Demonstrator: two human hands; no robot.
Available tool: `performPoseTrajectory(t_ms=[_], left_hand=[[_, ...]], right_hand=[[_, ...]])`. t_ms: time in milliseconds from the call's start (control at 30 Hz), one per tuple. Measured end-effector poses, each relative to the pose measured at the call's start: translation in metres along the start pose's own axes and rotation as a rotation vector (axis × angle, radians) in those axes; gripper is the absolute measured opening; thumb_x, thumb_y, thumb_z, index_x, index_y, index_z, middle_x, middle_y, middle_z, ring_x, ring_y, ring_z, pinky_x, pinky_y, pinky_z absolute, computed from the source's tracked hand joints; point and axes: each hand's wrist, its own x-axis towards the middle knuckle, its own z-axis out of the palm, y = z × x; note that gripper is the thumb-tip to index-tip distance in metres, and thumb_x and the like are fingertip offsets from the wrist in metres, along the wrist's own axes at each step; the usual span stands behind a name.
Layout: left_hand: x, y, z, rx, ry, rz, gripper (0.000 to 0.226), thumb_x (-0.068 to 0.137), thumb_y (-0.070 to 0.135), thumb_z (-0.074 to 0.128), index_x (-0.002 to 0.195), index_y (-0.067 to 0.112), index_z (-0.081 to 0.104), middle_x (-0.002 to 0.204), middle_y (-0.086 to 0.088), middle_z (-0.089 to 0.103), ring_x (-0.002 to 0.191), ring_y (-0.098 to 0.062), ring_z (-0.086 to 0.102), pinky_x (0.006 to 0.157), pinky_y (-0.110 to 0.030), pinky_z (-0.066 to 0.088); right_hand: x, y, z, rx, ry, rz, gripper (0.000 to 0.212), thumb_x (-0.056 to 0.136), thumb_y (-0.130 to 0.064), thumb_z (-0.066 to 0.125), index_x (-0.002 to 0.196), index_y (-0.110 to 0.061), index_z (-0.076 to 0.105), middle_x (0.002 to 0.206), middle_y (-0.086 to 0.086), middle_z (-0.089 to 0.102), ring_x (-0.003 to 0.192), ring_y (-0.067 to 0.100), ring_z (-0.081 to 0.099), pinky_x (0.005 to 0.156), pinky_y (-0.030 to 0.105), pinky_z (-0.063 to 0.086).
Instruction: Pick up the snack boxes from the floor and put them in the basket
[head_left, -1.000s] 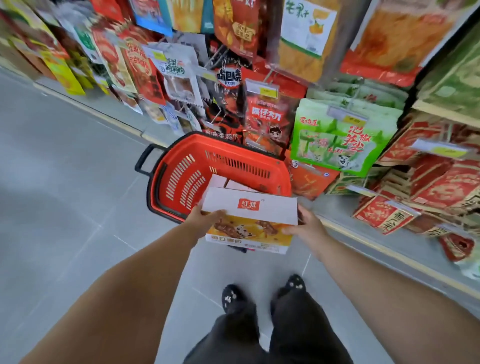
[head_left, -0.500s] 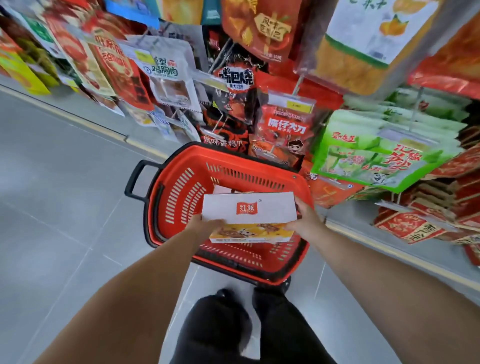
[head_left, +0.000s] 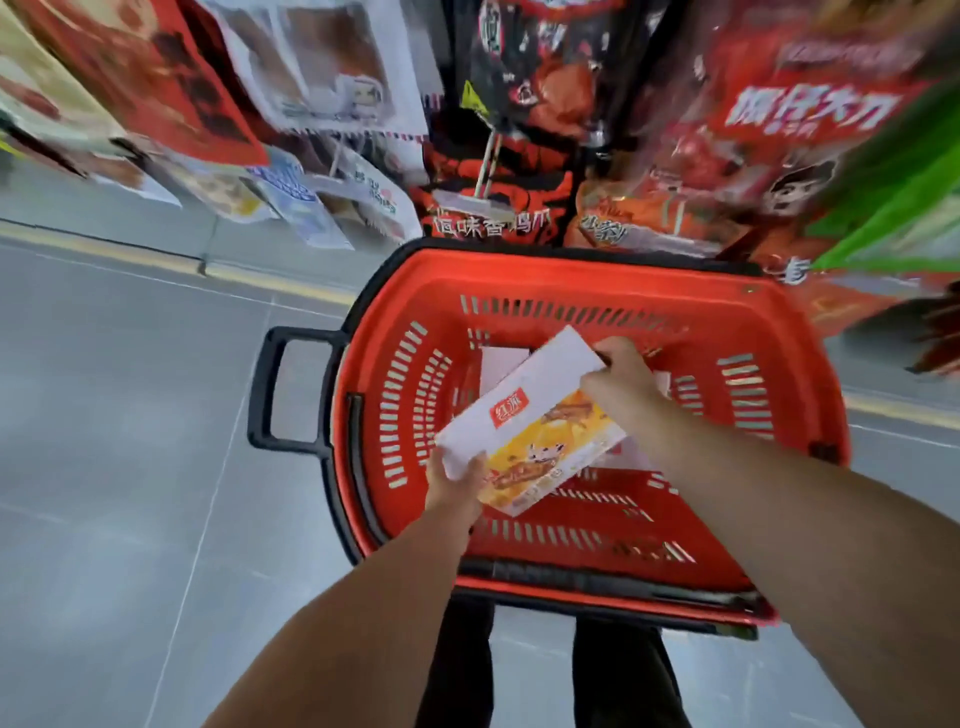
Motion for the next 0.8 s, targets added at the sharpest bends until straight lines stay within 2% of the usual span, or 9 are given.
performPoseTrajectory(t_ms=[67,133,233,267,367,467,600,700,800], left_hand=[[0.031,-0.006,-0.002,0.015,0.045,-0.042,0.062,0.089,0.041,0.06,0.143,0.038,0.029,0.095,-0.001,0.055,0.086,-0.025,0.058,0.09,-0.04,0.052],[0.058,-0.004,0.0,0.095,0.091,-0.064,0.057,0.093,0.042,0.054,0.144,0.03,0.03,0.121,-0.004,0.053,0.11,-0.029,0.057,0.102,-0.044,0.047],[0.087,0.0,-0.001,0.095,0.238,-0.06,0.049,0.104,0.026,0.032,0.149,0.011,0.023,0.15,-0.01,0.033,0.137,-0.027,0.037,0.113,-0.035,0.034],[0.098,0.004,-0.002,0.294,0.213,-0.003,0.046,0.104,0.02,0.028,0.148,0.006,0.024,0.15,-0.012,0.034,0.133,-0.025,0.042,0.108,-0.03,0.039],[0.118,0.025,-0.007,0.421,0.218,0.043,0.043,0.101,0.021,0.029,0.138,0.004,0.043,0.139,-0.01,0.051,0.111,-0.023,0.059,0.076,-0.024,0.053],[0.115,0.018,-0.005,0.673,0.301,0.223,0.044,0.098,0.018,0.033,0.141,0.01,0.038,0.137,-0.011,0.05,0.122,-0.032,0.052,0.093,-0.033,0.047],[0.115,0.007,0.001,0.696,0.165,0.394,0.054,0.093,0.023,0.041,0.146,0.027,0.028,0.146,-0.007,0.038,0.126,-0.031,0.048,0.099,-0.049,0.048],[0.12,0.006,0.003,0.664,0.15,0.373,0.061,0.094,0.02,0.043,0.148,0.029,0.018,0.147,-0.006,0.036,0.127,-0.031,0.047,0.096,-0.048,0.051],[0.12,0.011,0.006,0.63,0.248,0.446,0.058,0.095,0.018,0.045,0.149,0.021,0.024,0.144,-0.005,0.043,0.13,-0.027,0.046,0.104,-0.041,0.045]], right_hand=[[0.019,-0.001,0.028,-0.084,0.01,-0.023,0.048,0.08,-0.012,0.061,0.127,-0.019,0.053,0.116,0.009,0.062,0.104,0.029,0.06,0.079,0.029,0.046],[0.034,0.0,0.058,-0.157,0.033,-0.048,0.053,0.083,-0.013,0.059,0.133,-0.022,0.05,0.126,0.011,0.06,0.112,0.032,0.058,0.089,0.036,0.049],[0.048,-0.011,0.092,-0.225,0.107,-0.15,0.055,0.085,-0.014,0.055,0.138,-0.027,0.048,0.129,0.014,0.057,0.12,0.033,0.051,0.098,0.037,0.044],[0.052,-0.017,0.103,-0.26,0.114,-0.207,0.054,0.087,-0.015,0.054,0.139,-0.028,0.047,0.131,0.013,0.056,0.124,0.032,0.048,0.1,0.036,0.042],[0.063,-0.031,0.139,-0.29,0.004,-0.372,0.055,0.091,-0.011,0.052,0.143,-0.024,0.042,0.142,0.008,0.049,0.133,0.026,0.042,0.105,0.031,0.035],[0.057,-0.017,0.168,-0.164,-0.194,-0.371,0.062,0.091,-0.004,0.052,0.147,-0.024,0.034,0.152,0.003,0.036,0.137,0.021,0.038,0.109,0.031,0.033],[0.041,0.042,0.167,-0.232,0.144,-0.264,0.066,0.086,-0.008,0.06,0.145,-0.016,0.034,0.15,0.006,0.035,0.137,0.025,0.034,0.11,0.038,0.032],[0.041,0.084,0.155,-0.048,0.079,0.113,0.055,0.092,-0.029,0.057,0.142,-0.013,0.037,0.141,0.008,0.045,0.123,0.027,0.051,0.087,0.037,0.05],[0.046,0.099,0.161,-0.026,-0.084,0.125,0.038,0.096,-0.043,0.047,0.116,-0.013,0.059,0.105,0.002,0.069,0.079,0.015,0.066,0.052,0.022,0.041]])
